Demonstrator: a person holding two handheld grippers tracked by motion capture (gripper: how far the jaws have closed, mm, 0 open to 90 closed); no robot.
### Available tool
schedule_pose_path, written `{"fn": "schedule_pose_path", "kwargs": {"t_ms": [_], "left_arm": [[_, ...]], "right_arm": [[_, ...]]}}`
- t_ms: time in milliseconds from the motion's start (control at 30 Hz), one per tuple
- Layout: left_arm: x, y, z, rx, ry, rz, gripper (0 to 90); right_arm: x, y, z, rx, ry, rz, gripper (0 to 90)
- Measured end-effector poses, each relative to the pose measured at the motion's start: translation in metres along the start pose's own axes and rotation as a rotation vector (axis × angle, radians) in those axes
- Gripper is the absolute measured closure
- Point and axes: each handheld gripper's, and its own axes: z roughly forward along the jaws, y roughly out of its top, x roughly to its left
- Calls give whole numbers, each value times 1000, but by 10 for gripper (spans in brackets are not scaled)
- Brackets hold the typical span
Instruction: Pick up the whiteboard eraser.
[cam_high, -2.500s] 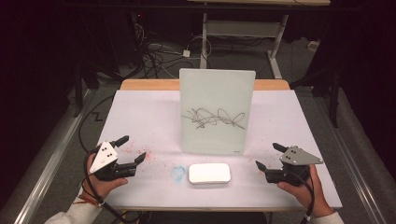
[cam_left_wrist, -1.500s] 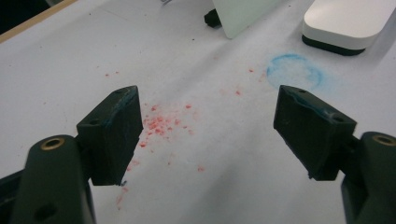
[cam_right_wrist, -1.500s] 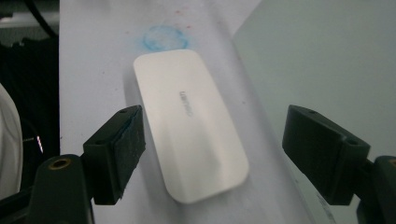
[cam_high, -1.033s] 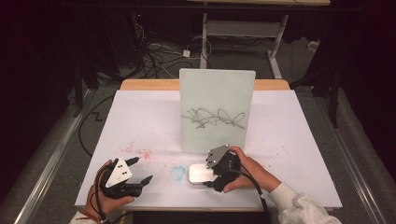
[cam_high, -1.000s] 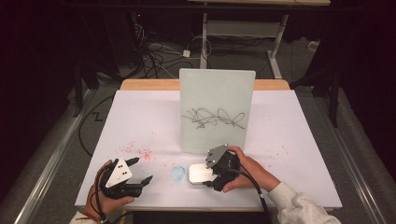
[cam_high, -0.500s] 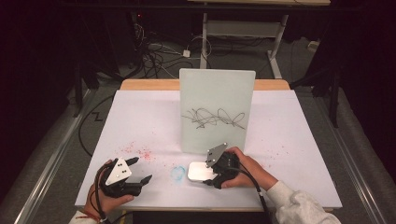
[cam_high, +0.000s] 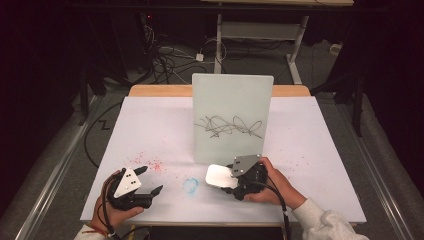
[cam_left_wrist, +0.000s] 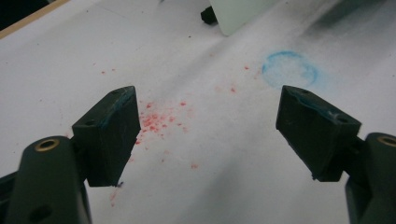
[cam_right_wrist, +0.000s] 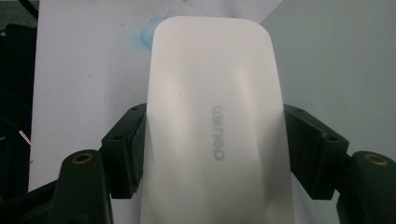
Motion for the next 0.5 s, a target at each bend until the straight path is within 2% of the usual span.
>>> {"fn": "schedule_pose_path", "kwargs": {"t_ms": [33, 100, 267, 333, 500], "left_arm": [[1, 0, 0, -3, 3, -6, 210], [3, 0, 1, -3, 8, -11, 209], [3, 0, 2, 3, 7, -4, 209], [4, 0, 2, -6, 2, -7, 209], [7, 1, 7, 6, 6, -7, 209]], "right_arm": [[-1, -1, -4, -19, -25, 19, 306], [-1, -1, -6, -26, -32, 20, 306], [-1, -2, -20, -110, -126, 34, 306], [0, -2, -24, -122, -150, 36, 306], [0, -5, -29, -122, -188, 34, 306]]}}
